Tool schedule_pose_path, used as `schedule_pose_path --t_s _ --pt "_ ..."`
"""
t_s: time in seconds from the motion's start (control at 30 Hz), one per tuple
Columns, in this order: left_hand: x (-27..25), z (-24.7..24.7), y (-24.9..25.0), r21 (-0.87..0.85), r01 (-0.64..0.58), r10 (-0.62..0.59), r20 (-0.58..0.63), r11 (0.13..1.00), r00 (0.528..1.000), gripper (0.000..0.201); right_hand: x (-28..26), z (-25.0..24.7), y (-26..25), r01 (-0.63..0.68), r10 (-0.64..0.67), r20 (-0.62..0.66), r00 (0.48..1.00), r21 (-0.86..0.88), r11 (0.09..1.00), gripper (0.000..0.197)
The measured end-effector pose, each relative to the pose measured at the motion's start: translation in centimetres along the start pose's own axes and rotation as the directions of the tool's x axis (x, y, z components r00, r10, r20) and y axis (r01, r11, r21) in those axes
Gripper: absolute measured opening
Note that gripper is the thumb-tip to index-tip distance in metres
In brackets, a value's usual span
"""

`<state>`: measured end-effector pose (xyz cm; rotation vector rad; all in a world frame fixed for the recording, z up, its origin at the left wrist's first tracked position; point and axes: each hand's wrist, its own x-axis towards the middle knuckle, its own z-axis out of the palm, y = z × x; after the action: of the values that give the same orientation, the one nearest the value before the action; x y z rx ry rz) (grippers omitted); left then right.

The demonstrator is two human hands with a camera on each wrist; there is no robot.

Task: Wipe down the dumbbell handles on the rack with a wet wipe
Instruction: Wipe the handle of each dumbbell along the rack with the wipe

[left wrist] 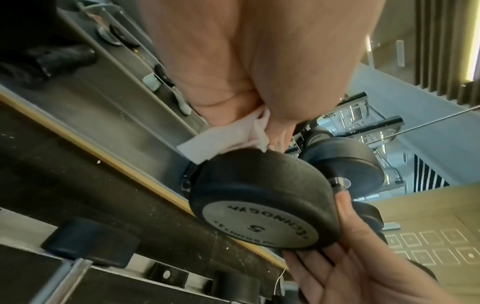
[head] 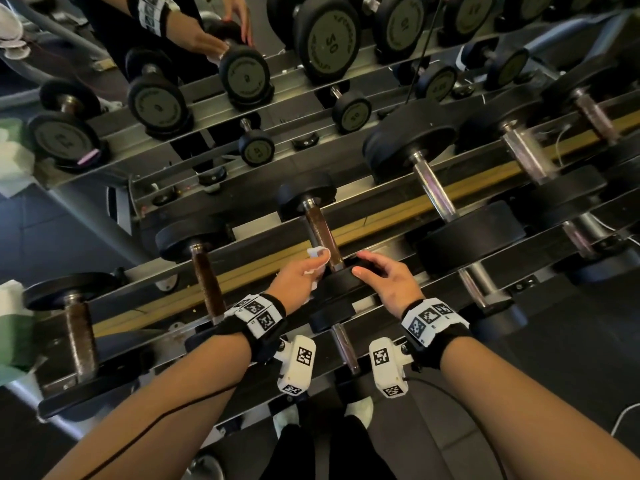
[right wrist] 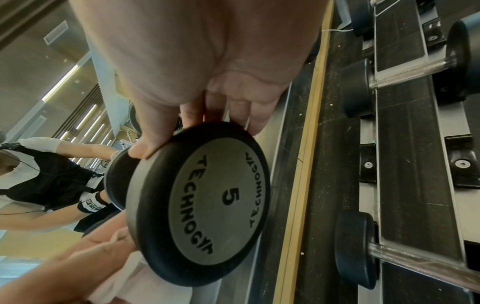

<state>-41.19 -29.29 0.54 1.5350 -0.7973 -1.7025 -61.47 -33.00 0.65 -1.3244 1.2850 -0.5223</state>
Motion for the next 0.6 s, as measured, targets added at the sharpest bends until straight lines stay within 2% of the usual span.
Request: schedule_pose_path --t_s 0.07,0.1,0.17,0.23,0.3,0.33,0.4,0.47,0.5,0.6 --pt "-0.5 -0.6 -0.3 0.087 -0.026 0.023 0.041 0.996 0.999 0.043 -0.1 0.1 0.0 0.003 -0.003 -0.001 1.000 -0.030 1.000 0.044" --pt "-0.8 -0.8 -0.4 0.129 -0.034 0.027 0.051 0.991 0.998 0.034 -0.1 0.2 0.0 0.010 -0.010 0.002 1.000 -0.052 0.999 0.043" --pt "-1.0 -1.3 -0.5 0.118 -0.055 0.050 0.043 0.991 0.998 0.020 -0.2 0.3 -0.1 0.050 -0.048 0.019 0.999 -0.113 0.992 0.036" --pt "-0.9 -2.0 -0.3 -0.037 -0.053 0.049 -0.112 0.998 0.992 0.028 -0.2 0.4 -0.3 0.092 -0.084 0.049 0.995 -0.180 0.979 0.028" --pt "-0.3 -3.2 0.1 -0.261 -0.097 0.021 -0.283 0.961 0.959 0.029 -0.1 0.5 -0.5 0.099 -0.086 0.067 0.994 -0.212 0.972 0.025" --pt "0.3 -3.7 0.3 -0.341 -0.124 0.013 -0.310 0.932 0.951 0.031 -0.1 0.4 -0.6 0.095 -0.081 0.071 0.994 -0.216 0.972 0.025" --pt "1.5 -3.9 1.1 -0.424 -0.126 -0.017 -0.317 0.897 0.948 0.037 0.0 0.3 -0.6 0.092 -0.077 0.073 0.994 -0.224 0.970 0.025" --pt "2.2 -3.2 2.2 -0.458 -0.110 -0.034 -0.295 0.882 0.955 0.032 -0.1 0.3 -0.5 0.097 -0.082 0.075 0.994 -0.224 0.970 0.023" --pt "2.5 -2.6 2.5 -0.447 -0.105 -0.033 -0.289 0.888 0.957 0.028 -0.1 0.3 -0.5 0.095 -0.080 0.075 0.994 -0.222 0.970 0.022" --pt "2.9 -0.6 2.2 -0.343 -0.085 0.006 -0.228 0.936 0.974 0.042 -0.1 0.3 -0.5 0.073 -0.058 0.075 0.995 -0.213 0.974 0.022"
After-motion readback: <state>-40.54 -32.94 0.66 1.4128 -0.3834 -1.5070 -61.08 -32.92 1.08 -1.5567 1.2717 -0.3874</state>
